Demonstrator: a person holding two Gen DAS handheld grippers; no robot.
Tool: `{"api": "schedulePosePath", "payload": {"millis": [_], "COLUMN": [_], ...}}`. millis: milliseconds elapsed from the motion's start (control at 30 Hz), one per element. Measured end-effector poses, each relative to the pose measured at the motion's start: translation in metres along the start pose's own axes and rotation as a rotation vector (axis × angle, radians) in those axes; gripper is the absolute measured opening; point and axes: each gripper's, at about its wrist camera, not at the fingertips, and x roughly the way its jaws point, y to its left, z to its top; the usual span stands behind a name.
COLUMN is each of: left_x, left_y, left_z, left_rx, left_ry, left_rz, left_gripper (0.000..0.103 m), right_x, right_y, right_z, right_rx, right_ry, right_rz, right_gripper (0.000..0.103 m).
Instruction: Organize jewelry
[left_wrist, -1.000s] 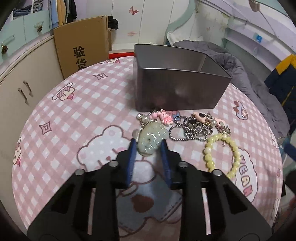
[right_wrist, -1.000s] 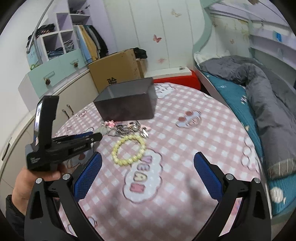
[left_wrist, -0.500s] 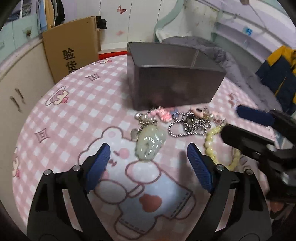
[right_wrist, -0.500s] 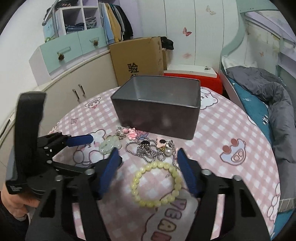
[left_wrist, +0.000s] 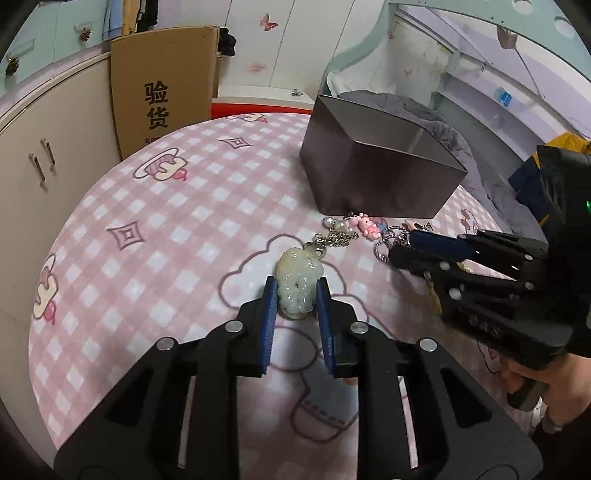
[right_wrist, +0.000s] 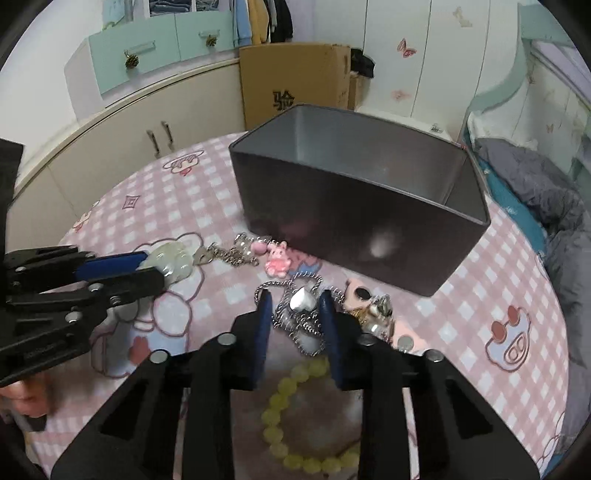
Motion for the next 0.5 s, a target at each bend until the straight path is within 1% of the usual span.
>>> {"api": "schedulePosePath", "payload": {"millis": [133,233,333,367,400,500], "left_x": [-0.008,-0.017,-0.027,-0.031,-0.036,-0.053], "left_y": [0.000,0.001,-0.002,-0.002,-0.004,-0.008], "left_z": [-0.004,-0.008,-0.007,-0.006,-0.004,0.003], "left_rx": [0.008,0.003,0.007,0.009,0.012,0.019], "left_ry": [-0.021,-0.034,-0.052,-0.059,-0.069,-0.100], "left_rz": [-0.007,-0.015,-0.024,-0.028,-0.034,-0.058], "left_gripper": [0.020,0.020,0.018,0.016,0.012,0.010], "right_x": [-0.008,-0.030,-0.062,-0.070,-0.082,-0.113], "right_y": [0.000,-0.006,-0.011,-0.011,-0.011,-0.013], "right_z": [-0.004,-0.008,-0.004,-0.001,0.003,0.013], "right_rx": [0.000,0.048,0.068,0.070,0.071,0.074], "right_ry": [-0.003,-0.056,-0.123,-0.138,-0.160,-0.220], "right_rz": [0.003,0.051,0.090,0.098,0.108,0.146], "right_gripper": [0.014,0.014,0.014,0.014,0.014,0.014]}}
